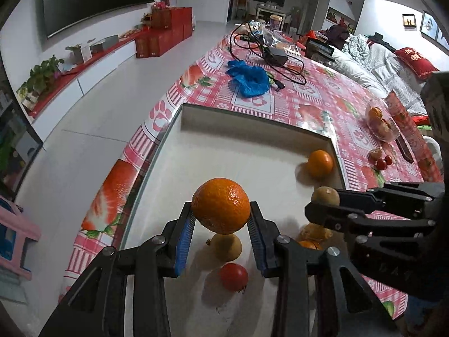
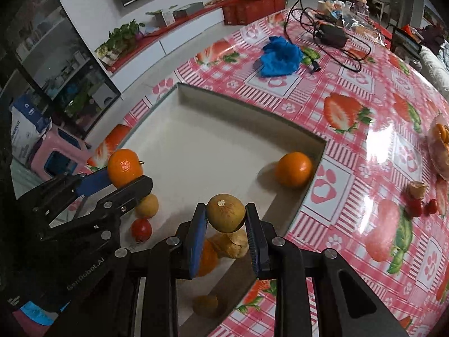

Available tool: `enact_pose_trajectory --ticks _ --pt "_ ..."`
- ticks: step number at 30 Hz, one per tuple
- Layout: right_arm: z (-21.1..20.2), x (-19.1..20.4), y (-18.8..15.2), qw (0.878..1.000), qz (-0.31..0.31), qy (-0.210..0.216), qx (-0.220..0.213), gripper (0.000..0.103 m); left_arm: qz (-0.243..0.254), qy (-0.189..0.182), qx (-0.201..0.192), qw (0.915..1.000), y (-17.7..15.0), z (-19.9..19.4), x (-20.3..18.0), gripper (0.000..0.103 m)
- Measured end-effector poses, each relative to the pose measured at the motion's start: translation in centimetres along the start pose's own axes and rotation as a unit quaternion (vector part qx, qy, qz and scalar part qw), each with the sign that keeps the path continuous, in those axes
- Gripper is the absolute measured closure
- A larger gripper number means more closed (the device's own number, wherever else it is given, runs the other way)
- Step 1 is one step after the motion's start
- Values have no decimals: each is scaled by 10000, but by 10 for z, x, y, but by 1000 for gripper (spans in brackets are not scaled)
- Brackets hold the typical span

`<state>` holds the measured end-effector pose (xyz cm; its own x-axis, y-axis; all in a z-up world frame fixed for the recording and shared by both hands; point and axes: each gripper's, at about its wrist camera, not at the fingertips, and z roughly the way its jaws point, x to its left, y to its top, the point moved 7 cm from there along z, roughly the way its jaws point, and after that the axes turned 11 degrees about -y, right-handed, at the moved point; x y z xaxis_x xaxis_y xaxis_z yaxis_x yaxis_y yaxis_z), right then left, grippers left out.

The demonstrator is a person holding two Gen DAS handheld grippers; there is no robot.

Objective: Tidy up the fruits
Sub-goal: 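Carry the mandarin with the left gripper while the right gripper carries the yellow-green fruit to the tray, then open the left gripper over the tray while the right gripper releases the yellow-green fruit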

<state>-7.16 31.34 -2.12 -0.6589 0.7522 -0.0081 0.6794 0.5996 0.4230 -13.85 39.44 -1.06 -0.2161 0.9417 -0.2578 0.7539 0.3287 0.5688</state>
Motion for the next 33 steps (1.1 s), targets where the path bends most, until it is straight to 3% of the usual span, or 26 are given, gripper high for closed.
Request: enact_pose_trajectory --ticks 24,25,29,31,33 --pt "19 -2 -5 9998 52 -39 202 74 15 17 171 9999 -6 18 -2 61" --pt "19 -2 -5 9998 64 -33 211 74 15 -4 154 9999 -6 17 -2 59" --pt "21 -5 -6 9995 148 -32 268 74 -27 40 84 10000 -5 13 1 35" --pt "20 -8 -6 9994 213 -8 267 74 -70 48 40 10000 -4 10 3 34" --pt "18 -12 -5 9992 296 -41 249 63 -146 30 18 9999 -3 7 6 32"
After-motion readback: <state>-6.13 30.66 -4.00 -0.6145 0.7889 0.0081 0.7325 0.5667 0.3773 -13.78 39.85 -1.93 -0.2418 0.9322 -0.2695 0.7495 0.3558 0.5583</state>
